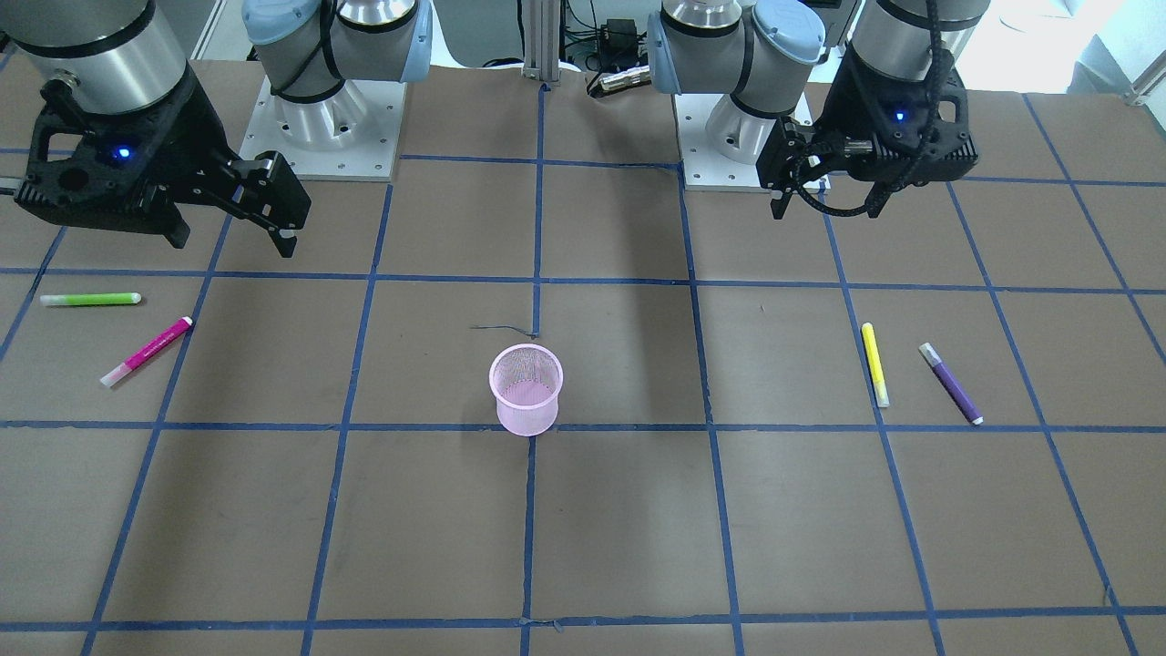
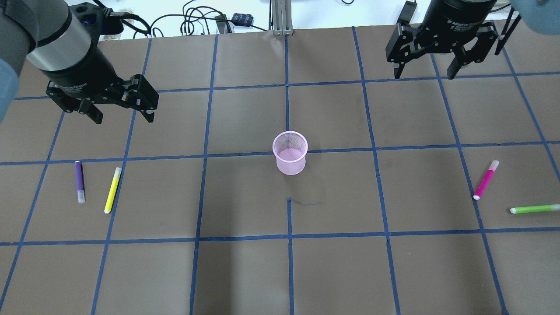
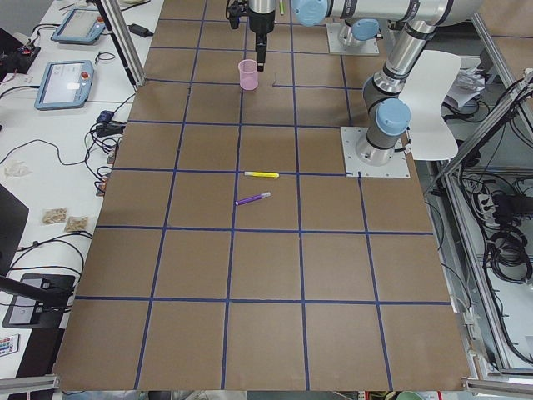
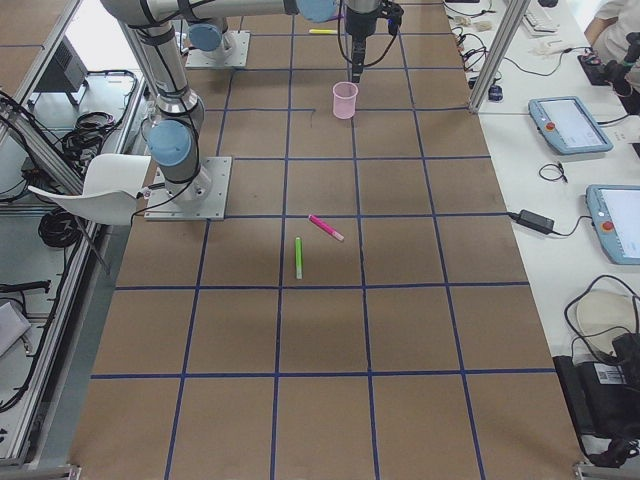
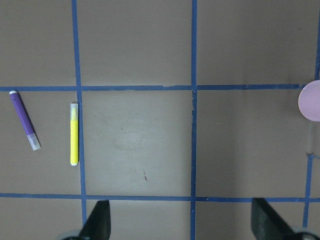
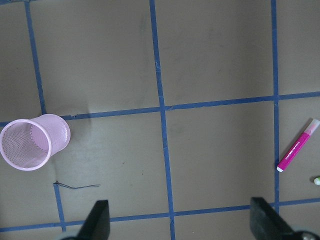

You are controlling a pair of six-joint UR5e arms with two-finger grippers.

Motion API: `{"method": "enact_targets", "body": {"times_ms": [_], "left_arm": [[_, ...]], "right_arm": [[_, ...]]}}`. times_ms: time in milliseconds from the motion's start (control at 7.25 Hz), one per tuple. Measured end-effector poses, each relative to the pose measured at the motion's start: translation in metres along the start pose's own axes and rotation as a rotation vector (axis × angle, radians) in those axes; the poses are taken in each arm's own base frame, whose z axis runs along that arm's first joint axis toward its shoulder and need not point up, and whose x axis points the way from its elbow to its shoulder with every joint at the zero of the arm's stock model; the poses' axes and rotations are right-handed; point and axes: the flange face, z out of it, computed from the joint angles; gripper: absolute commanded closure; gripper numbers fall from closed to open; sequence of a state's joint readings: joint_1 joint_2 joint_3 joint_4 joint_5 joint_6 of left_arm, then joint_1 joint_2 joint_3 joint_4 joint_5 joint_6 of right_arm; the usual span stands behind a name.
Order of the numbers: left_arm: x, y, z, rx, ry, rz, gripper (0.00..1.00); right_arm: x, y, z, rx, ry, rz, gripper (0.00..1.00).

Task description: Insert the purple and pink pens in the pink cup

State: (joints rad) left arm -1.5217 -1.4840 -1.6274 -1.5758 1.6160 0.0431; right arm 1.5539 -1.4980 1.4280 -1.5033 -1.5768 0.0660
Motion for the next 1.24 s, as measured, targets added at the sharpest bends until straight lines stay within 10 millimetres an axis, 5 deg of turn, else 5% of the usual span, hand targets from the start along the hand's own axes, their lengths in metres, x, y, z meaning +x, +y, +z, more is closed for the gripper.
{"method": "enact_targets", "body": {"times_ms": [828,966,1241], "left_arm": [[-0.011,-0.005,0.003,0.003,-0.014,-0.018,0.0],[-0.026,-0.01,0.005,0.004,-0.017,-0.053,0.0],[-0.076,-0.019,0.011,-0.001,-0.024,-0.155,0.0]], "right_arm": [[0.006,-0.004,0.007,-0.026,0.004,0.021,0.0],[0.017,-0.009,0.009,-0.025,0.006,0.041,0.0],[0.077,-0.022,0.019,-0.049,0.006,0.155,0.0]]}}
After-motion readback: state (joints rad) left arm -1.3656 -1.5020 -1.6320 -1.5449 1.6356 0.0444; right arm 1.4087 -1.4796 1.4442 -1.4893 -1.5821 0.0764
